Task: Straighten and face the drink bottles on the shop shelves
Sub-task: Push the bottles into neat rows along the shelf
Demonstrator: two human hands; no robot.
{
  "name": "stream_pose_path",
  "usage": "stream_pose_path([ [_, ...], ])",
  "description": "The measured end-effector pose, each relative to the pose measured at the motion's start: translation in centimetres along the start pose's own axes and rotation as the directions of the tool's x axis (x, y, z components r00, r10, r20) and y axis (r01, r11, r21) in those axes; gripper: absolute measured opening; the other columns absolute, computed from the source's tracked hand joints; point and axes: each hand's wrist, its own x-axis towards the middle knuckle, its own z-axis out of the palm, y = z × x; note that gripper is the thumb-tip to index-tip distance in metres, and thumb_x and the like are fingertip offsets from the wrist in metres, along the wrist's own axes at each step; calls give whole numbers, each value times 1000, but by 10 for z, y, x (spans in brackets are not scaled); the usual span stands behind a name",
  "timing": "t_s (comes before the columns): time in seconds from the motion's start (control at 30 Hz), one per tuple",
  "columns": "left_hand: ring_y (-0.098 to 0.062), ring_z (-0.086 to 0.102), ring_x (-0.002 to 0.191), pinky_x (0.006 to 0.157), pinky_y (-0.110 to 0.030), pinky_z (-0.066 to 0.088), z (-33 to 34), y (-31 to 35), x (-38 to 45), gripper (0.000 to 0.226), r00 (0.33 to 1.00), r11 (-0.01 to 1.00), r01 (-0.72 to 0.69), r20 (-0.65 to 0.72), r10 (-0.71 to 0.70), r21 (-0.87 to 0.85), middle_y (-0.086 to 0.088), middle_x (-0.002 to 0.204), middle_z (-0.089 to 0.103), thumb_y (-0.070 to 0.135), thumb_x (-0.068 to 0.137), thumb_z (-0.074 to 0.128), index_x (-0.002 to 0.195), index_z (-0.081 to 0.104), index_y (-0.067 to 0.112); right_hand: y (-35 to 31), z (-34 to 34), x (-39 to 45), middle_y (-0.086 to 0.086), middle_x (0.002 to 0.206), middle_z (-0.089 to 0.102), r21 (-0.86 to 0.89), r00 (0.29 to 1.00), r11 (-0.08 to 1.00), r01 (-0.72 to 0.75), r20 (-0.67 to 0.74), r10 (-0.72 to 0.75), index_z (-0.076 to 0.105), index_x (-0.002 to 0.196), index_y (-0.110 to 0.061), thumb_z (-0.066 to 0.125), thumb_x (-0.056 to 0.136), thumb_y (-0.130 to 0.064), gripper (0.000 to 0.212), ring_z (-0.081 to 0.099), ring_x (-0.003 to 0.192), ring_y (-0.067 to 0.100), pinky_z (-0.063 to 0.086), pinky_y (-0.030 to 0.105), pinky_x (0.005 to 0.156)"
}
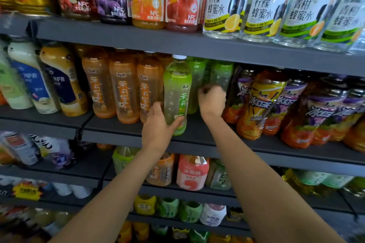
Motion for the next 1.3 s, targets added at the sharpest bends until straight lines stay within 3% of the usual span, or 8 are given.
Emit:
stream_pose_path([
  [0.13, -28, 51, 112, 79, -40, 45, 0, 0, -3, 61, 1000, 1000, 5, 2, -5, -6, -12, 119, 55, 46, 79, 67, 119, 43, 7, 0, -12, 0, 15, 101, 68, -32, 992, 994, 103, 77, -101, 64, 105, -5, 60, 88, -25, 26, 64, 95, 32, 51, 36, 77],
  [0.3, -29, 52, 112, 80, -40, 45, -5, 3, -1, 59, 999, 999, 0, 46, -2, 33, -11, 120, 54, 45, 81, 66, 119, 42, 8, -12, 6, -2, 19, 126, 54, -102, 970, 994, 34, 244, -8, 38, 129, -2, 60, 88, -29, 54, 53, 115, 36, 45, 42, 87],
  [0.57, -28, 53, 110, 78, -37, 43, -8, 0, 1, 57, 996, 998, -27, 84, 22, 58, -10, 120, 54, 47, 82, 64, 117, 40, 9, -6, 17, -2, 23, 125, 53, -35, 979, 999, 11, 203, -3, 39, 123, 2, 62, 87, -27, 52, 52, 116, 39, 44, 42, 90],
  [0.63, -28, 53, 110, 77, -35, 42, -8, 0, 0, 57, 997, 998, -37, 74, 34, 51, -10, 119, 54, 47, 81, 64, 117, 41, 8, 3, 9, 1, 21, 118, 59, -16, 963, 999, 37, 267, -32, 45, 119, 1, 69, 82, -29, 54, 58, 108, 36, 48, 40, 86],
  [0.73, -27, 53, 109, 78, -34, 43, -7, -2, -1, 57, 997, 998, -59, 53, 57, 34, -10, 117, 55, 47, 82, 63, 117, 43, 7, 15, -13, 3, 18, 94, 67, 158, 886, 986, -48, 463, -31, 56, 92, -12, 72, 80, -16, 20, 68, 67, 21, 58, 34, 63],
  [0.83, -27, 54, 107, 76, -33, 43, -6, -3, -2, 56, 997, 998, -60, 39, 59, 18, -10, 115, 56, 46, 81, 64, 116, 44, 7, 20, -29, 1, 14, 90, 67, 249, 813, 957, -149, 581, -25, 50, 111, -10, 65, 84, -3, 31, 63, 51, 9, 52, 21, 47],
  [1.17, -25, 56, 105, 78, -38, 49, -3, -4, 0, 58, 998, 998, -60, 35, 59, 36, -8, 114, 57, 49, 81, 63, 118, 43, 9, 32, 4, -9, 13, 97, 69, 174, 951, 985, -10, 306, -45, 54, 108, -4, 78, 75, -24, 45, 68, 68, 22, 58, 29, 63],
  [1.3, -25, 54, 107, 77, -34, 46, -1, -3, -1, 56, 998, 995, -59, 29, 56, 80, -8, 117, 55, 48, 84, 61, 119, 42, 9, 20, 13, -9, 16, 113, 63, 115, 966, 993, 38, 250, -66, 51, 115, -1, 74, 79, -22, 48, 61, 104, 29, 48, 30, 81],
])
